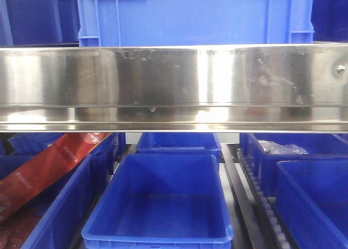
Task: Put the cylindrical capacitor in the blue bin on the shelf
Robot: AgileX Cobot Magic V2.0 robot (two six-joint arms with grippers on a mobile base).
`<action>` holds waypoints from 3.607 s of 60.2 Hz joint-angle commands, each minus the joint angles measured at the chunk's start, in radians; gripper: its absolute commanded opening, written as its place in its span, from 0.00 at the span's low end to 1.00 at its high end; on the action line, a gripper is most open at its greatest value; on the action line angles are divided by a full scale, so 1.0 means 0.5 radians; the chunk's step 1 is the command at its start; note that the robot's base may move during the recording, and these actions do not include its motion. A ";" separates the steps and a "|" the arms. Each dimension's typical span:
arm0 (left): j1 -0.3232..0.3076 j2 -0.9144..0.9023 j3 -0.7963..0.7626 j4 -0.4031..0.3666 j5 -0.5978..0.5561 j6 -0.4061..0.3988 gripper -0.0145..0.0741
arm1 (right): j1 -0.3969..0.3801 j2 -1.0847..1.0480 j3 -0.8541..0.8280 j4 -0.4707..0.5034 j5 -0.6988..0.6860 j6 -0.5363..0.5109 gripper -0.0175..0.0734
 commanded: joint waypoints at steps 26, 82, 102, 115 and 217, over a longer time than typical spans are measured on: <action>-0.012 -0.005 -0.010 -0.007 -0.030 0.008 0.04 | -0.001 -0.001 -0.014 -0.005 -0.044 -0.007 0.01; -0.031 0.474 -0.370 -0.238 -0.279 0.248 0.04 | -0.001 -0.001 -0.014 0.002 -0.057 -0.007 0.01; -0.452 1.546 -1.395 -0.340 -0.140 0.349 0.04 | -0.001 -0.001 -0.014 0.002 -0.064 -0.007 0.01; -0.607 2.115 -1.831 -0.340 -0.153 0.349 0.04 | -0.001 -0.001 -0.014 0.002 -0.064 -0.007 0.01; -0.647 0.946 -0.794 -0.131 0.117 0.180 0.04 | -0.001 0.137 -0.014 0.008 -0.064 -0.007 0.01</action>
